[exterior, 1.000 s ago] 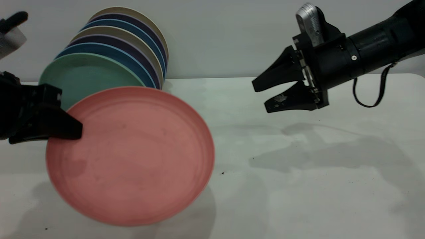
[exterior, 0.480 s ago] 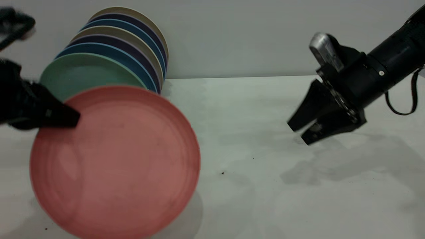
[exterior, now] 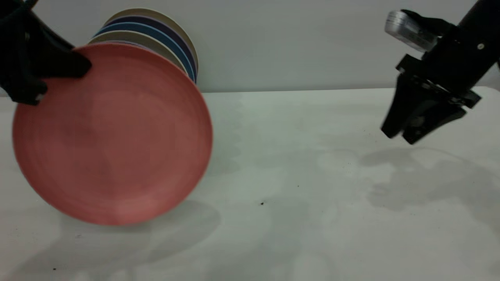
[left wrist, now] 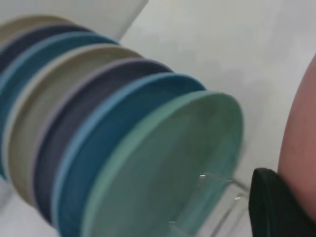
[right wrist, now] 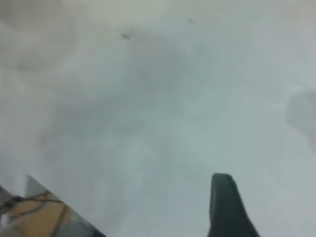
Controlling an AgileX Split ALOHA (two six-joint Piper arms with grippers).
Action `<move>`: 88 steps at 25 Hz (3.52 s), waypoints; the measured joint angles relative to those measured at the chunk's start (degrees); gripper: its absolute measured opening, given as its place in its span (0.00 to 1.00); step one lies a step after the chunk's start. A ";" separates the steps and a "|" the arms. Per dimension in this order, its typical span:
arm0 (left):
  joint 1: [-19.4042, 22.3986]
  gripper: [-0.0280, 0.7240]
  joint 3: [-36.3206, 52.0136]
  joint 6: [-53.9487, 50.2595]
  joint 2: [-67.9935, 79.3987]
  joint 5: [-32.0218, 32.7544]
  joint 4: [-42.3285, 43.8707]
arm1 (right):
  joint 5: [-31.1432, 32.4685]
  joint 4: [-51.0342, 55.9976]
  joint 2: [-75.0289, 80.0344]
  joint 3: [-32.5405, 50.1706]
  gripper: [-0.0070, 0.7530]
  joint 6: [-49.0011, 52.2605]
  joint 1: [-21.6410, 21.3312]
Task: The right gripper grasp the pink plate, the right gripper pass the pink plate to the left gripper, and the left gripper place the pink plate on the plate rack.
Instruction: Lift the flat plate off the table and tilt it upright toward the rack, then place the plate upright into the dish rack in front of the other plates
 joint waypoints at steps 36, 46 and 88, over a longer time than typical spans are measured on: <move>-0.17 0.07 -17.92 0.00 0.83 3.28 36.12 | -0.36 -8.88 0.05 0.00 0.60 6.45 0.00; -0.17 0.07 -17.92 0.00 5.79 0.74 37.06 | -0.42 -8.83 0.05 0.00 0.60 6.45 0.00; -0.32 0.10 -18.30 0.00 14.99 -0.65 39.56 | -1.87 -8.76 0.05 0.00 0.59 6.45 0.00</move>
